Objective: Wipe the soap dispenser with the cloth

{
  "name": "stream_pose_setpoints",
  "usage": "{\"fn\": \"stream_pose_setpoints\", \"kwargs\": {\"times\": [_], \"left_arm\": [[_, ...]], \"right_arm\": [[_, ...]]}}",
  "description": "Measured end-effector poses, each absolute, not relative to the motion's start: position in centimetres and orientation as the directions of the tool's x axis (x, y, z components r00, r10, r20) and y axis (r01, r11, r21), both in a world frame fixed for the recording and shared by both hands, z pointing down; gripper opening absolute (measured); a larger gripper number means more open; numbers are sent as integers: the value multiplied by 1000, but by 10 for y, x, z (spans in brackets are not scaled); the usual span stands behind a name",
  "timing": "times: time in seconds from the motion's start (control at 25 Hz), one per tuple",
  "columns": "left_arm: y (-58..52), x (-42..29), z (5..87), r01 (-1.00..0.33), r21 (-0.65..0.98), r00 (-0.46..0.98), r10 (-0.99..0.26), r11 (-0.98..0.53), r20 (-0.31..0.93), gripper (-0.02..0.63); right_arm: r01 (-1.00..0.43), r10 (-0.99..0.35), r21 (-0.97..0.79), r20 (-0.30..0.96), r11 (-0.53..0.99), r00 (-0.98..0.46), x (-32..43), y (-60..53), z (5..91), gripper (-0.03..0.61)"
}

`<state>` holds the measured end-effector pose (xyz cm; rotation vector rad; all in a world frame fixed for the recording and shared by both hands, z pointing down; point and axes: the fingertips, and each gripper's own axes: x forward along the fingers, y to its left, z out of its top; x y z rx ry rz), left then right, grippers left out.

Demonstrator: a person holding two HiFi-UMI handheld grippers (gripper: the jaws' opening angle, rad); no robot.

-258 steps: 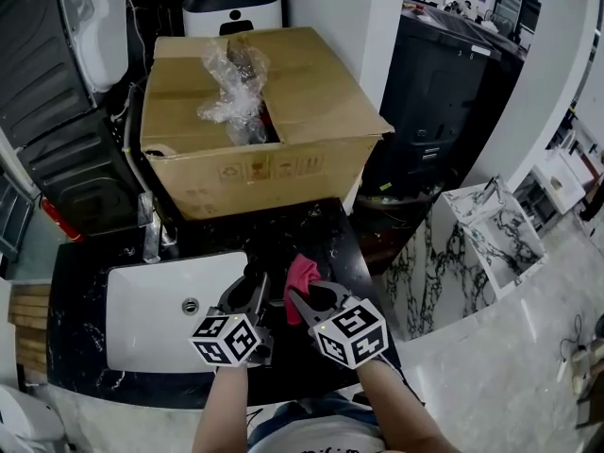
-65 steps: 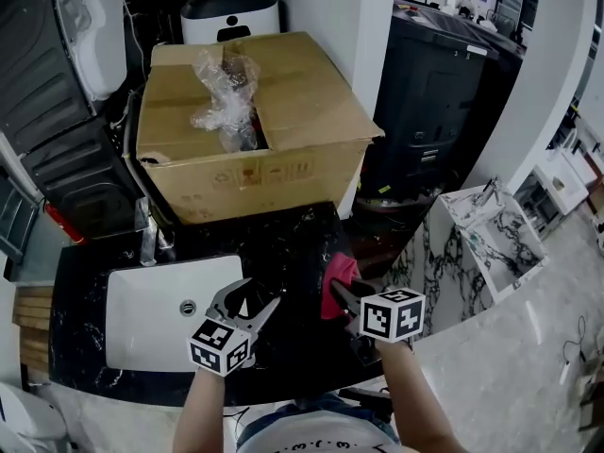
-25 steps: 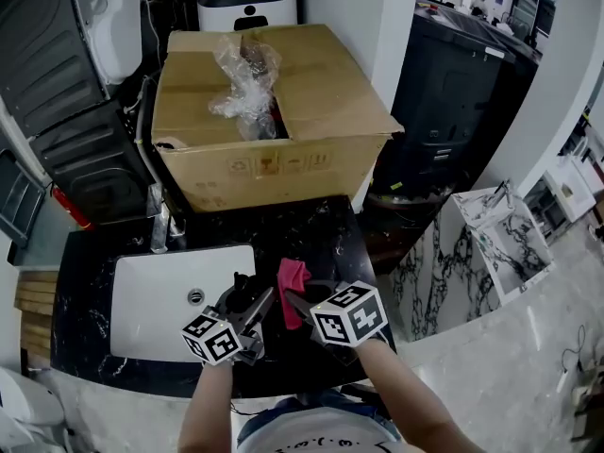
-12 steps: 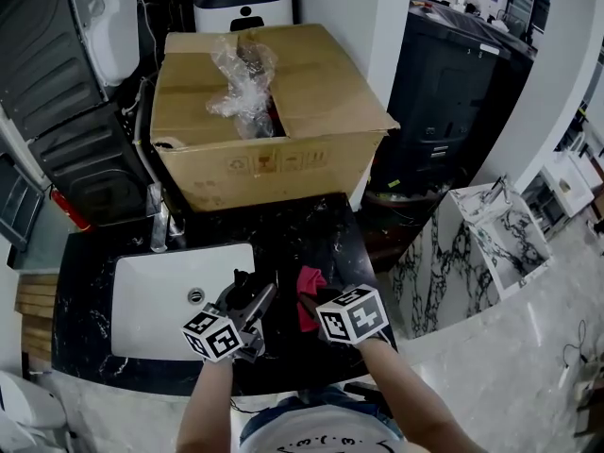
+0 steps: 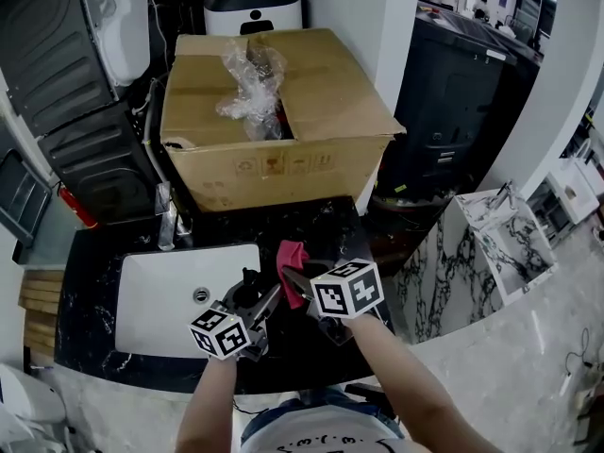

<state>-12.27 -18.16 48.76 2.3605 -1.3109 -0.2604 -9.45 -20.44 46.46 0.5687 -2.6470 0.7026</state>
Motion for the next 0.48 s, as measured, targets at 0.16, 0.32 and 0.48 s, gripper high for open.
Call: {"fn": "stream_pose_setpoints", "kwargs": {"times": [0.16, 0.32, 0.48], "left_arm": [[-183, -120, 487, -772, 428, 541, -840, -471, 50, 229], [-186, -104, 486, -780, 308, 598, -793, -544, 114, 229], [-190, -78, 489, -751, 138, 659, -721, -646, 215, 230]], "right_arm": [[-550, -331, -363, 514, 752, -791, -74, -214, 490, 52], [-604, -333, -335, 597, 723, -730, -48, -213, 516, 52], [-635, -385, -389, 549, 668, -741, -22, -214, 507, 52]]}}
